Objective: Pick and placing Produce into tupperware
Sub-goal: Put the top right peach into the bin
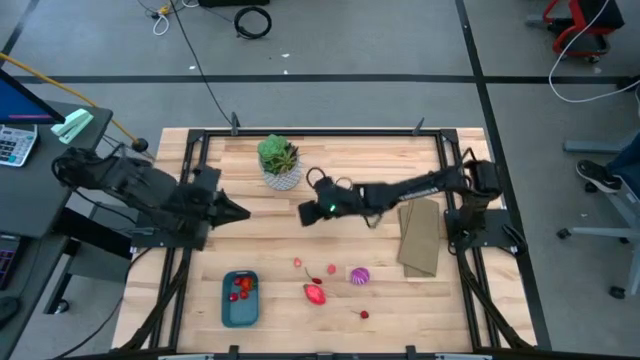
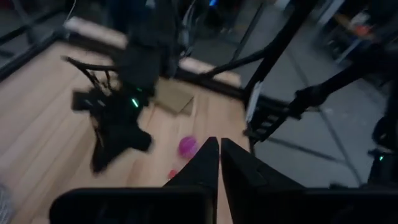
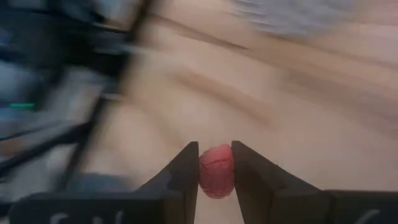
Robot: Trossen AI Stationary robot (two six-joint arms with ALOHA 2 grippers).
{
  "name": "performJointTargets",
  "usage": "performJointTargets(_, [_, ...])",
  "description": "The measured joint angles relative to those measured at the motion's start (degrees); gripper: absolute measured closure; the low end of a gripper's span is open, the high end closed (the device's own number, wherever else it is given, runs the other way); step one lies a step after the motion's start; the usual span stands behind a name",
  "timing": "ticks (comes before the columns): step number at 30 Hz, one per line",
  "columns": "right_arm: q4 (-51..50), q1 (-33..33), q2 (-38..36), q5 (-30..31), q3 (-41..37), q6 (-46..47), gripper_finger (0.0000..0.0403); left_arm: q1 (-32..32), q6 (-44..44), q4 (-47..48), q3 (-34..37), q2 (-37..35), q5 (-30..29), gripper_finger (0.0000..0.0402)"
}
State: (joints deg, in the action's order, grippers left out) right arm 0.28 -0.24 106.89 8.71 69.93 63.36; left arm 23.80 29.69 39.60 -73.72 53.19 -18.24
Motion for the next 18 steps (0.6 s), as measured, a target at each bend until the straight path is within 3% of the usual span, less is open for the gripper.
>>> performJointTargets(6, [20.75,8.68,-0.07,2.92,0.09,-11.43,0.0306,-0.18,-7.46,-7.48,-0.01,-4.58,-0.16,0.0387])
performJointTargets(12, [21.41,14.94,0.79,4.98,3.25,-11.82,0.0305,-1.69,-14.05,-14.71,-0.04,-7.06,-0.25,0.0386])
performJointTargets(18, [16.28,16.84,6.37,4.97,18.90,-20.36,0.0305,-3.17,-16.74,-17.61,-0.04,-7.60,-0.21,0.0386])
